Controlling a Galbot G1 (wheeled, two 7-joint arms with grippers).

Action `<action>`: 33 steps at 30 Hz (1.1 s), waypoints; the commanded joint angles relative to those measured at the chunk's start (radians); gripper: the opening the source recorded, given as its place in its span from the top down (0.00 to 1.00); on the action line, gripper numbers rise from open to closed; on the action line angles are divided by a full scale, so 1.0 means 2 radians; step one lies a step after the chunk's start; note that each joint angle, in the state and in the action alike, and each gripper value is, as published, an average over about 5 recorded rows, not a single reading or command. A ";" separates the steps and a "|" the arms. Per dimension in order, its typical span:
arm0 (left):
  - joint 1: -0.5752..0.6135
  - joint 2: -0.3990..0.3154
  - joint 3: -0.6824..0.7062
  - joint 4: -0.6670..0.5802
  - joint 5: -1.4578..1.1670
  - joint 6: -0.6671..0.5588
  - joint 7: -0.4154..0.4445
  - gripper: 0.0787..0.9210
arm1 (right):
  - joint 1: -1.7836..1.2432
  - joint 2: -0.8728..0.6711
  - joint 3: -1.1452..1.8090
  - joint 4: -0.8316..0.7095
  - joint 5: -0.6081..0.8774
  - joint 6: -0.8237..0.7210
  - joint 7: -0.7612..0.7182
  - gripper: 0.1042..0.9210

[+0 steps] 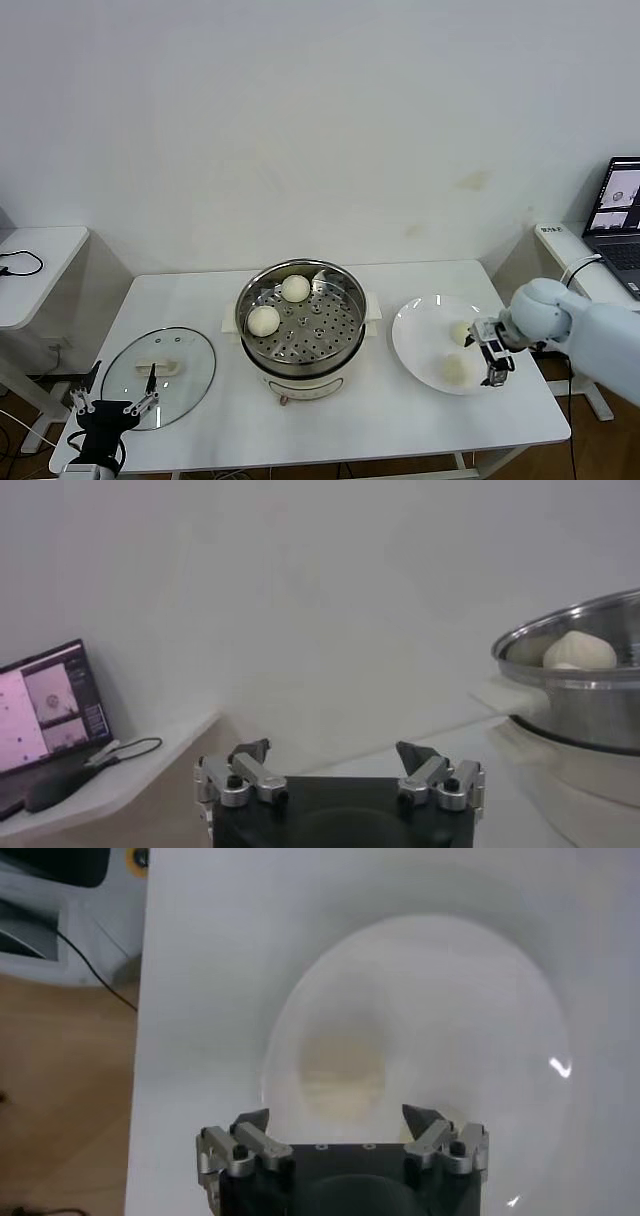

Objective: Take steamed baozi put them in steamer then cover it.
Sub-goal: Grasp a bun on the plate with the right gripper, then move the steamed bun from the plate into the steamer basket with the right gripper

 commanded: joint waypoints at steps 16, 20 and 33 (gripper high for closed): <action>0.001 -0.001 -0.006 0.002 0.000 0.000 0.000 0.12 | -0.062 0.067 0.045 -0.071 -0.020 -0.006 0.023 0.15; 0.000 -0.001 -0.005 0.002 0.000 0.000 0.000 0.12 | -0.060 0.069 0.044 -0.072 -0.017 -0.008 0.020 0.23; -0.002 0.000 -0.003 0.001 0.000 0.000 0.000 0.12 | 0.025 0.059 0.026 -0.062 0.017 -0.007 -0.024 0.36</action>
